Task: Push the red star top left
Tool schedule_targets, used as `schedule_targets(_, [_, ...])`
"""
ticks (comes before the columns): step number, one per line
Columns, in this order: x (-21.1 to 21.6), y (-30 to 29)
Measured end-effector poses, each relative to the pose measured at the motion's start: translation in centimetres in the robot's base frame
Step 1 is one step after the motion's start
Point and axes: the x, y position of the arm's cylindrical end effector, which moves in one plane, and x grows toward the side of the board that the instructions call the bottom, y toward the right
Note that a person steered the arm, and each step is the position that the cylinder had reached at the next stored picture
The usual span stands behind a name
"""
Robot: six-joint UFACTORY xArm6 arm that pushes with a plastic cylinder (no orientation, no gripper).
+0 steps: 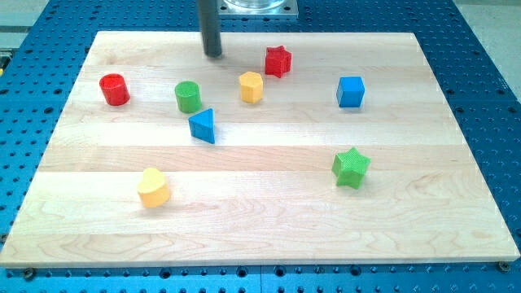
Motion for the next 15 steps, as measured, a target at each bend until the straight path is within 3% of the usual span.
schedule_targets(2, [2.0, 15.0])
schedule_targets(3, [7.9, 10.7])
schedule_targets(4, [8.0, -2.1])
schedule_targets(5, [8.2, -5.1])
schedule_targets(8, [7.6, 6.6])
schedule_targets(9, [4.6, 1.9])
schedule_targets(10, [6.7, -8.1])
schedule_targets(11, [6.7, -2.1])
schedule_targets(12, [4.0, -1.2])
schedule_targets(13, [3.3, -7.5])
schedule_targets(14, [4.1, -2.2])
schedule_targets(15, [0.4, -0.5])
